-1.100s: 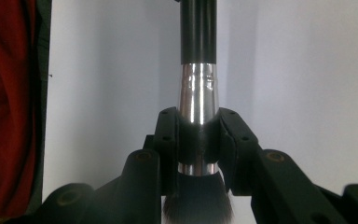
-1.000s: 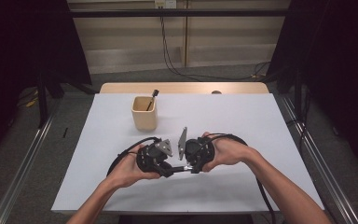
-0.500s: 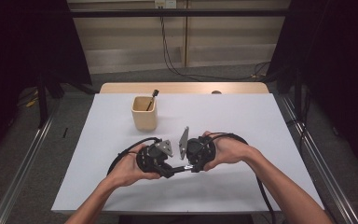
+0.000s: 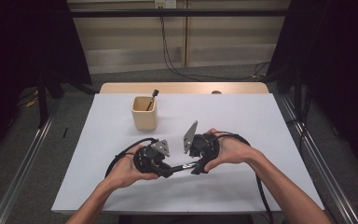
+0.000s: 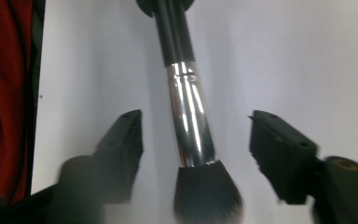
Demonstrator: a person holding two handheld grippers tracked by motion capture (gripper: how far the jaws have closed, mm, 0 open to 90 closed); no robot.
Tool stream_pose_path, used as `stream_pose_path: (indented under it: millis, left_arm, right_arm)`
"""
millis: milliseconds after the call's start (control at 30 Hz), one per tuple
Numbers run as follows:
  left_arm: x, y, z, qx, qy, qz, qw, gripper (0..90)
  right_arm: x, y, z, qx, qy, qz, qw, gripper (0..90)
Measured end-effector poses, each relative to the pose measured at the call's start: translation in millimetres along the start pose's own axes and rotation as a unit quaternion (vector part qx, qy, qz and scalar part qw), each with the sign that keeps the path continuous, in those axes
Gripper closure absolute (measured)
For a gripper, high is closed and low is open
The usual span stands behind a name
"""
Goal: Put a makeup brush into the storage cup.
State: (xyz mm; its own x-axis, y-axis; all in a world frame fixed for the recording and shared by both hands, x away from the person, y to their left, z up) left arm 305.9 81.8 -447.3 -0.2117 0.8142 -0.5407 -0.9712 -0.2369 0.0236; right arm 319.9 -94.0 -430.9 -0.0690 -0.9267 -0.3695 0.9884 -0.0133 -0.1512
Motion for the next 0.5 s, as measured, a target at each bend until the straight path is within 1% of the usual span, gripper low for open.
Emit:
stream_pose_path:
  millis: [100, 167, 267, 333, 400, 433, 467, 500]
  left_arm:
    - [2.4, -0.2, 1.4, 0.001, -0.001, 0.006, 1.0, 74.7]
    - [3.6, -0.7, 2.8, -0.001, 0.005, 0.009, 0.9999, 74.7]
    - [7.0, -1.4, 4.6, 0.001, 0.01, 0.013, 0.9999, 74.7]
    - [9.2, -1.4, 5.8, -0.001, 0.012, 0.02, 0.9997, 74.7]
    - [11.0, -2.2, 7.3, -0.001, 0.014, 0.021, 0.9997, 74.7]
    - [12.3, -2.2, 7.9, 0.0, 0.019, 0.027, 0.9994, 74.7]
    - [13.2, -2.5, 8.3, -0.001, 0.02, 0.028, 0.9994, 74.7]
    - [14.2, -2.1, 8.6, -0.002, 0.021, 0.033, 0.9992, 74.7]
  right_arm:
    - [3.3, -0.3, 2.8, 0.0, 0.018, -0.006, 0.9998, 24.5]
    - [6.7, -0.2, 4.9, 0.005, 0.024, -0.014, 0.9996, 22.9]
    - [12.7, -0.2, 7.9, 0.007, 0.036, -0.022, 0.9991, 20.0]
    - [16.5, -0.3, 9.7, 0.011, 0.044, -0.03, 0.9985, 17.2]
    - [19.6, -0.9, 10.0, 0.012, 0.049, -0.033, 0.9982, 16.1]
    - [21.1, -1.2, 10.1, 0.014, 0.054, -0.035, 0.9978, 14.2]
    - [23.1, -1.6, 9.6, 0.013, 0.057, -0.04, 0.9975, 13.5]
    - [24.4, -1.8, 9.3, 0.012, 0.057, -0.04, 0.9975, 13.3]
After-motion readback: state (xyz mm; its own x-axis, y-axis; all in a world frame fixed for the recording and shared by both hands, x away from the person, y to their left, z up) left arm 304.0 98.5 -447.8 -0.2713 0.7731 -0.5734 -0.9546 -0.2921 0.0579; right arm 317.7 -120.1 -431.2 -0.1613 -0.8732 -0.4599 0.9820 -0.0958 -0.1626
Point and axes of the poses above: each handheld gripper's, and its own axes: z roughly backward along the jaws, x roughly out of its underside, y roughly to its right, the point moved 3 cm from there along -z, roughly forward along the jaws, and after that the axes turned 8 degrees about -x, right-handed, at the moved point
